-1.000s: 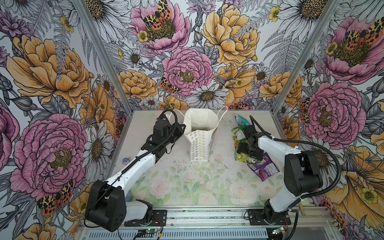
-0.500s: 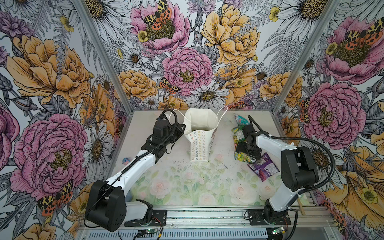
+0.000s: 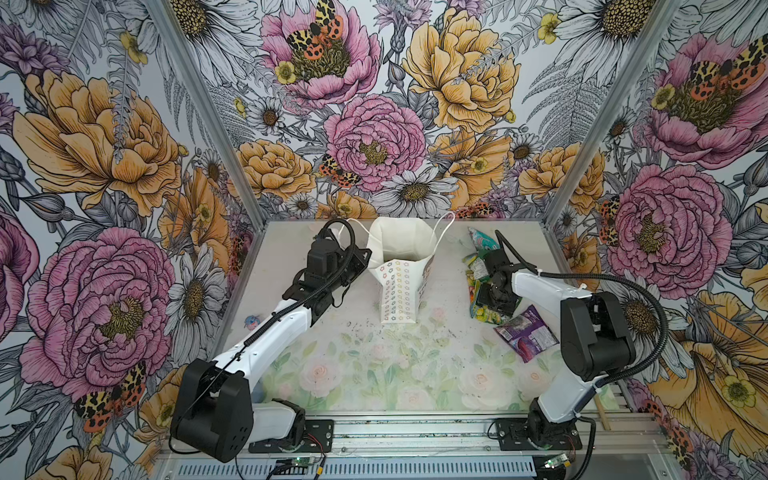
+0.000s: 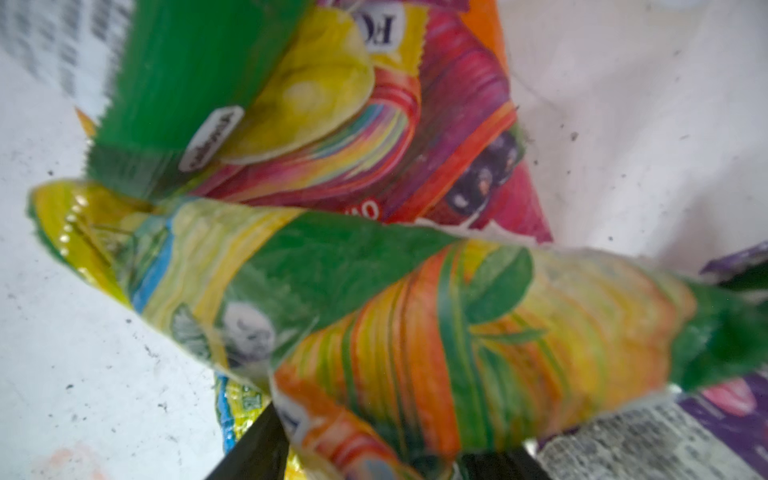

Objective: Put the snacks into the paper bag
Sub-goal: 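Close the right gripper on the green Spring Tea packet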

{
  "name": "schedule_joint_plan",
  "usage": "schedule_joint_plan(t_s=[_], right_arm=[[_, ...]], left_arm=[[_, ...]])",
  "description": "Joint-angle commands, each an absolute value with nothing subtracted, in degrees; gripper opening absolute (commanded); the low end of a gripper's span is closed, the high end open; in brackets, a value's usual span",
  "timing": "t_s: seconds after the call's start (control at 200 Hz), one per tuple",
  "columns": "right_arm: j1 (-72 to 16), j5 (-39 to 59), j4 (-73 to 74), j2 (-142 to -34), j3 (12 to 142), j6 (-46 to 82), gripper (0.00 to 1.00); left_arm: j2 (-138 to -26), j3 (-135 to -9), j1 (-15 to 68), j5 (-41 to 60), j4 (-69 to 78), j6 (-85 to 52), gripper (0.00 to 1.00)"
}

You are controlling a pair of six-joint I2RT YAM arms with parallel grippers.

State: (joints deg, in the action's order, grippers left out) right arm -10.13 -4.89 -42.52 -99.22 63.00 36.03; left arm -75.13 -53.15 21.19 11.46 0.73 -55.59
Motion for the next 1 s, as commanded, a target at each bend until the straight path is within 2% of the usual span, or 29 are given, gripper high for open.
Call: schedule_joint_plan(t_s=[0.0, 0.165, 0.275, 0.525, 0.7, 0.996], right_arm=[[-9.7, -3.2, -40.6, -101.4, 59.7, 35.2, 0.49], [-9.5, -2.0, -40.3, -100.6, 58.7, 34.8, 0.27], [-9.4, -1.4, -40.3, -99.6, 58.3, 34.5, 0.17], [-9.4, 1.1, -40.3, -94.7, 58.1, 34.3, 0.11], [-9.4, 3.7, -40.9, -90.2, 58.5, 34.0, 0.03], [-9.4, 4.1, -45.3, -81.4, 61.3, 32.5, 0.0]], left_arm=[[-75.9, -54.3, 21.3, 11.7, 0.2, -55.3, 0.0], [-75.9, -54.4, 21.3, 11.7, 0.2, -55.3, 0.0], [-75.9, -54.3, 21.3, 11.7, 0.2, -55.3, 0.0], [-75.8, -54.2, 21.4, 11.7, 0.1, -55.3, 0.0], [-75.8, -54.2, 21.4, 11.7, 0.1, -55.3, 0.0], [-75.8, -54.3, 21.9, 11.3, 0.2, -55.4, 0.0]])
